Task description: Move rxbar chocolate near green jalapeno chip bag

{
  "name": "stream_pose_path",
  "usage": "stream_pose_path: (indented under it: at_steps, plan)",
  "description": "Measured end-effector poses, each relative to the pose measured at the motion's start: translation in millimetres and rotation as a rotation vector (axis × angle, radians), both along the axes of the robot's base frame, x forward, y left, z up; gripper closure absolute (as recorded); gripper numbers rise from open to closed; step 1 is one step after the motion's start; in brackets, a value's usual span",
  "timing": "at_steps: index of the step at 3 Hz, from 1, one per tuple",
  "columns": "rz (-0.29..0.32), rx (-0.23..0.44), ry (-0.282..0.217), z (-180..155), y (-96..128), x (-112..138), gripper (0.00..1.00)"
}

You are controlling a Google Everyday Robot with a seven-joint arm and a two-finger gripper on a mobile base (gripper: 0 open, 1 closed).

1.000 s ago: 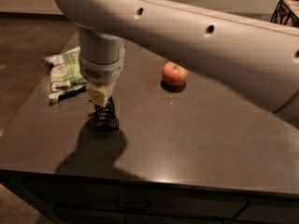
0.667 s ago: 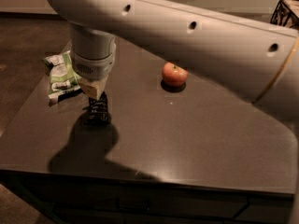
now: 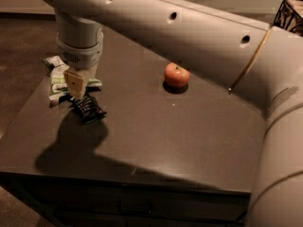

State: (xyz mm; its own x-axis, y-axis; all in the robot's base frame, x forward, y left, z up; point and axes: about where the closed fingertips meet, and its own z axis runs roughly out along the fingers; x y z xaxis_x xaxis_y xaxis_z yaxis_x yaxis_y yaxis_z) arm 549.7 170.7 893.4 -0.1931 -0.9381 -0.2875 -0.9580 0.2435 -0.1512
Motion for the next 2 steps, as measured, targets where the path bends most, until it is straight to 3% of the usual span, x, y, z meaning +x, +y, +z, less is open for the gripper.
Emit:
stream_pose_path:
  at_steps: [1, 2]
  plan:
    - [0.002, 0.003, -0.003, 1.4, 1.5, 0.5, 0.0]
    - [0.002, 0.003, -0.003, 1.4, 1.6, 0.4, 0.0]
